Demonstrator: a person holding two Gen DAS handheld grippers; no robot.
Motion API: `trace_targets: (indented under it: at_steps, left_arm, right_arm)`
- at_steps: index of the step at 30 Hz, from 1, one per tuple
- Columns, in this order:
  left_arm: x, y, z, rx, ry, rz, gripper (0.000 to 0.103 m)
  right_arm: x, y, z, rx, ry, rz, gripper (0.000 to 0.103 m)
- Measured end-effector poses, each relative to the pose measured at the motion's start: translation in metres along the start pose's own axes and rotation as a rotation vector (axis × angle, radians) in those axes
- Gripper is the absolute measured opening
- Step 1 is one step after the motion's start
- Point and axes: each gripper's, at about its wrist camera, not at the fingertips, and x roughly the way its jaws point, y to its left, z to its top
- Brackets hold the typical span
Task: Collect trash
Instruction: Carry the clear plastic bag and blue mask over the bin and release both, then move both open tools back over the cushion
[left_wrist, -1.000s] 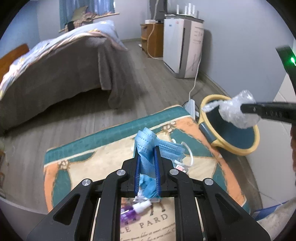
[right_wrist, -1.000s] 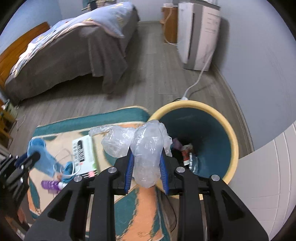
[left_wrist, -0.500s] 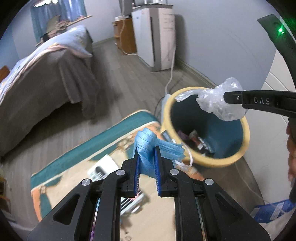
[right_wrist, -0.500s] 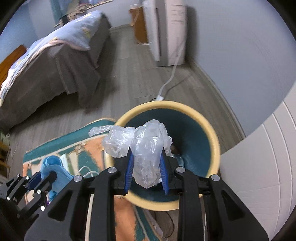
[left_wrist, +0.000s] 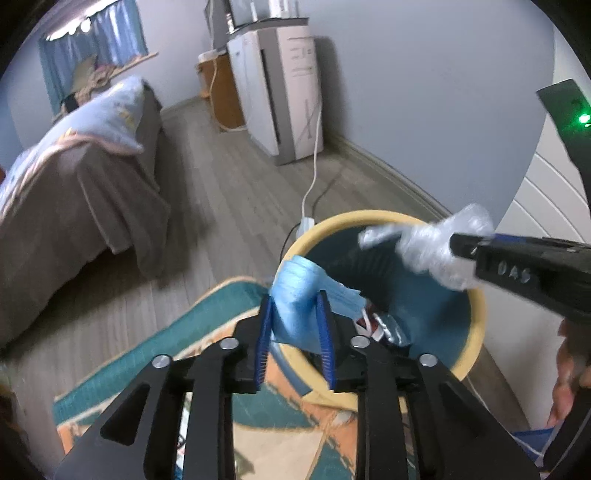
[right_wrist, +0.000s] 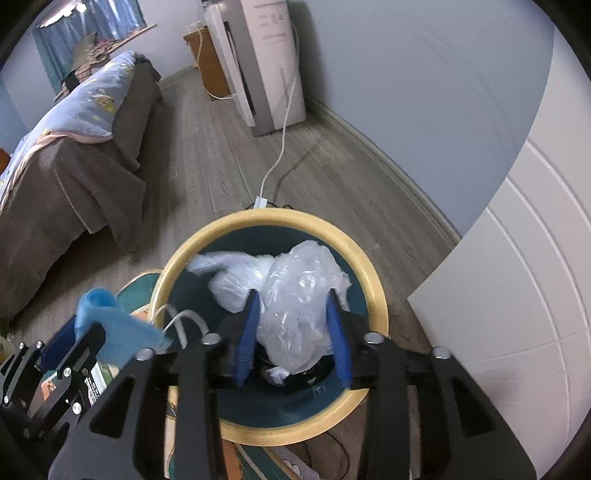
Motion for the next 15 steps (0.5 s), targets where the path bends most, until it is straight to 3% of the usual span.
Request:
trace_targets:
  at_steps: [1,4,8,12,15]
  left_arm:
    - [0.000,-0.002,0.001,0.004,-0.010,-0.003,0.042]
    - [-0.001,-0.003,0.001,0.005,-0.027,-0.007,0.060]
    - [-0.003,0.005,-0.006,-0.012,-0.025,-0.003,0.072]
    - [-0.010,0.020,-0.018,-0.034,-0.021,0.016,0.090]
    - [-0.018,0.035,-0.027,-0.043,-0.021,0.044,0.093]
  right_arm:
    - [0.002,-0.001,-0.001,0.011,0.008,0.004,0.047]
    - [0.003,0.002,-0.001,0.016,0.015,0.020,0.055]
    - [-0.001,0.013,-0.001,-0.022,0.002,0.034,0.070]
    - [-0.006,0.026,-0.001,-0.060,-0.006,0.050,0.092]
    - [-0.011,0.039,-0.001,-0.098,-0.012,0.052,0.097]
